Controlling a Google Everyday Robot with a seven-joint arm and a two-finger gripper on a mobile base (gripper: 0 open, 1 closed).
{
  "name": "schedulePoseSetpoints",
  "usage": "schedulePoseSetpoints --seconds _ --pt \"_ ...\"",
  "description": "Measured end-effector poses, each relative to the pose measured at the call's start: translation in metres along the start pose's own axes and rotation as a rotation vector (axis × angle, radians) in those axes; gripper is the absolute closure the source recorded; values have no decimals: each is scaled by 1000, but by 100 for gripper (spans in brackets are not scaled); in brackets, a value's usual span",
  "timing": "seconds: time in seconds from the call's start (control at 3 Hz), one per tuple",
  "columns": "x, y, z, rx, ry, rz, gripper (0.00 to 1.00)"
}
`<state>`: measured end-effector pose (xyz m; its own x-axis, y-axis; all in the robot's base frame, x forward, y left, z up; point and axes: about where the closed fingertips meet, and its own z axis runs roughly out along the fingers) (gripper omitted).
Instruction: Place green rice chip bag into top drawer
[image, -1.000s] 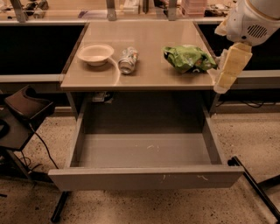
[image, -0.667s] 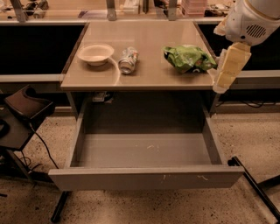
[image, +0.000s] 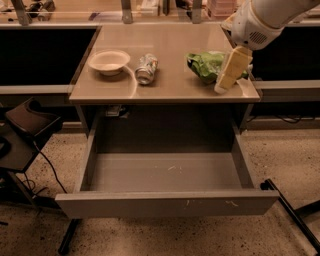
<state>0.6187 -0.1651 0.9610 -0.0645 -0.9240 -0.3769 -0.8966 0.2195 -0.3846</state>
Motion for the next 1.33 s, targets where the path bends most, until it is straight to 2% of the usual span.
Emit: schedulePoseSetpoints --seconds 0.33,0.67,1.0,1.33 --pt "-16 -40 33 43 -86 -21 0" --pt "-18 -84 62 68 -157 9 0" --pt "-14 -110 94 52 -209 56 0" --pt "-3 -129 118 44 -195 104 0"
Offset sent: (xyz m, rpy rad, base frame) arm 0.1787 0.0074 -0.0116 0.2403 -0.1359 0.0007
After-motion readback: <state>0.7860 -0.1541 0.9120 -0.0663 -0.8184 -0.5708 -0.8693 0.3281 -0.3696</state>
